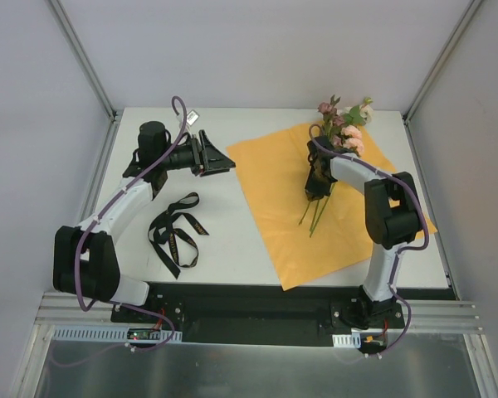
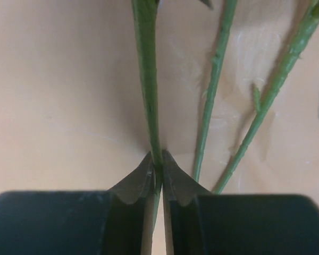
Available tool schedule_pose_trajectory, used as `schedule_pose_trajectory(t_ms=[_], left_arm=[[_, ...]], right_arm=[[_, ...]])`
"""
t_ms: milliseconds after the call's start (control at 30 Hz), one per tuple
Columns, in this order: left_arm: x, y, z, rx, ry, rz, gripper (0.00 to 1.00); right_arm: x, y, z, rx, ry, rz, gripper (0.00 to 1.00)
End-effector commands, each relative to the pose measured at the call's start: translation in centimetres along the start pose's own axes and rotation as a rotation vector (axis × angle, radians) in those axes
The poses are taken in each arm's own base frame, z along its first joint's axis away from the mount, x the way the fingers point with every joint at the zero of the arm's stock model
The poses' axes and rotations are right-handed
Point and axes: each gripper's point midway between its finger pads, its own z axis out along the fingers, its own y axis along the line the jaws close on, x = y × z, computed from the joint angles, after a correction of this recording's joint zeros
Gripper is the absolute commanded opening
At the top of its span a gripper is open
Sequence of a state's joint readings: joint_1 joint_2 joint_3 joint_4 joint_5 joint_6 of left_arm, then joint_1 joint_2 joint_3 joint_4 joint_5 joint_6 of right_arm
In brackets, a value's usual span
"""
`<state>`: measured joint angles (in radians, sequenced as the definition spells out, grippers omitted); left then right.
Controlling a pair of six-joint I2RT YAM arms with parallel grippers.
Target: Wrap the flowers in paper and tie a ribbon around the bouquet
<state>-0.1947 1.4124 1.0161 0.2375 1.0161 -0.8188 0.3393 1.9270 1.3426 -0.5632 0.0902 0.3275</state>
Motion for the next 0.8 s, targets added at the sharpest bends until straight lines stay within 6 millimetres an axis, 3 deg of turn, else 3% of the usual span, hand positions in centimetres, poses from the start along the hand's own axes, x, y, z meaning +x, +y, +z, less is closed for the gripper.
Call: schedule_pose_trajectory(t_ms=[0,300,400,500,667,767], left_arm=[[-0.3,-1.2,-0.2,0.059,0.000,0.037,0.57],[-0.1,-0.3,0.2,0.057,0.018,0.015,0.57],[-0.1,0.0,0.3,0.055,0.023,0.002,0.57],[0.0,0.3,0.5,0.054,0.025,-0.011,0.56],[1.7,0.2,2.0,0.060,0.064,-0.029,0.52],[5.0,0.0,4.5,0.061,0.142,-0.035,0.50]], right_arm=[[-1.2,0.5,-0.1,-0.006,-0.016,0.004,0.15],[-0.7,-0.1,-0.6,0.009,-0.022,-0.028,0.29],[-0.7,0.8,-2.5,-0.055,-0.055,-0.046,0.35],[0.7,1.8,-4.3,-0.167,-0.041,-0.061,0.41],[2.9,-0.7,-5.3,-0.148,-0.049,-0.066,0.44],[2.9,-2.9,-5.4,-0.076,-0.096,-0.049,0.44]])
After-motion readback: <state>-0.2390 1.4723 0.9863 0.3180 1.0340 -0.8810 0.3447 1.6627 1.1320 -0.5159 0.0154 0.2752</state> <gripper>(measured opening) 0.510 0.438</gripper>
